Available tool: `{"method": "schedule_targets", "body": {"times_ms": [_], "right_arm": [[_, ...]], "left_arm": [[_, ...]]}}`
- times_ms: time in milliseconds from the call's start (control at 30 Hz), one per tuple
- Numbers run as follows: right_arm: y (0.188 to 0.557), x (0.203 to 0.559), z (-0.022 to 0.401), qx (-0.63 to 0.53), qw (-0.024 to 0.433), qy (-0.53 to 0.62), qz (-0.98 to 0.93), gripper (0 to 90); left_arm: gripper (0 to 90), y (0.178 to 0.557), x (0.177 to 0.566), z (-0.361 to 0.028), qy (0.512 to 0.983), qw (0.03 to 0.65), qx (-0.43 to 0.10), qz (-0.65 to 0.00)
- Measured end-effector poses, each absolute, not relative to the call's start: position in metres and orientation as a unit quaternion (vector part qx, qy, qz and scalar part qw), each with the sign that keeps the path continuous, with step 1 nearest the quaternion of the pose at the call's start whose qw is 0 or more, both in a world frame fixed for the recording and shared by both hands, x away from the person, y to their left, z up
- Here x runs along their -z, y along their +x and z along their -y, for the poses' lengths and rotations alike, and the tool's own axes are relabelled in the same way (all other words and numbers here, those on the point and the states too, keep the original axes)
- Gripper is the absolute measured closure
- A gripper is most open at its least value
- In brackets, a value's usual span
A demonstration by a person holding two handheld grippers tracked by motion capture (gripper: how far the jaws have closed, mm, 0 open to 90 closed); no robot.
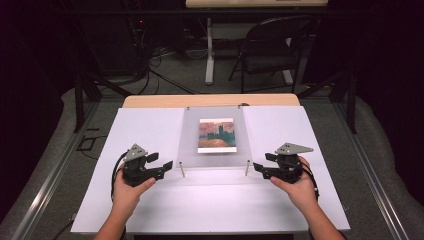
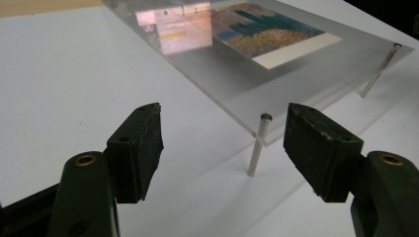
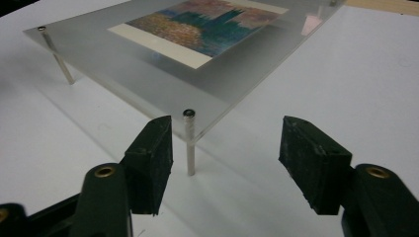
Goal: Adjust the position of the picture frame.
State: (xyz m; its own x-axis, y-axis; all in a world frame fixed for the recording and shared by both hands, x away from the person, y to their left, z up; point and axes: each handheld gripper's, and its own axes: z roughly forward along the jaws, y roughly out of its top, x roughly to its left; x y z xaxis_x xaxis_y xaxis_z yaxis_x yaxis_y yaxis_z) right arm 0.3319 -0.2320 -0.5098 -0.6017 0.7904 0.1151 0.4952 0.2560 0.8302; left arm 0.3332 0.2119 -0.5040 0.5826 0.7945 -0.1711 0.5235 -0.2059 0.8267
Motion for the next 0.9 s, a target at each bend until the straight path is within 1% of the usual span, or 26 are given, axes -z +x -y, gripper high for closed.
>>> {"method": "schedule_targets", "body": {"times_ms": [167, 300, 500, 667, 800, 900], "right_arm": [[0.346, 0.508, 0.229, -0.44, 0.174, 0.411, -0.78, 34.9], [0.357, 0.505, 0.225, -0.437, 0.166, 0.41, -0.783, 36.0], [0.378, 0.503, 0.223, -0.432, 0.161, 0.421, -0.781, 36.4], [0.391, 0.5, 0.221, -0.43, 0.167, 0.427, -0.777, 36.2], [0.404, 0.496, 0.22, -0.432, 0.171, 0.434, -0.772, 35.8], [0.412, 0.492, 0.219, -0.434, 0.164, 0.442, -0.768, 35.6]], "left_arm": [[31.4, 0.352, 0.495, -0.208, 0.761, 0.462, -0.146, -0.43], [31.5, 0.367, 0.49, -0.204, 0.762, 0.461, -0.15, -0.428], [31.6, 0.389, 0.486, -0.199, 0.76, 0.462, -0.138, -0.436], [31.6, 0.405, 0.483, -0.194, 0.758, 0.462, -0.141, -0.438], [31.6, 0.419, 0.481, -0.193, 0.756, 0.456, -0.138, -0.448], [31.6, 0.429, 0.479, -0.193, 0.749, 0.459, -0.132, -0.459]]}}
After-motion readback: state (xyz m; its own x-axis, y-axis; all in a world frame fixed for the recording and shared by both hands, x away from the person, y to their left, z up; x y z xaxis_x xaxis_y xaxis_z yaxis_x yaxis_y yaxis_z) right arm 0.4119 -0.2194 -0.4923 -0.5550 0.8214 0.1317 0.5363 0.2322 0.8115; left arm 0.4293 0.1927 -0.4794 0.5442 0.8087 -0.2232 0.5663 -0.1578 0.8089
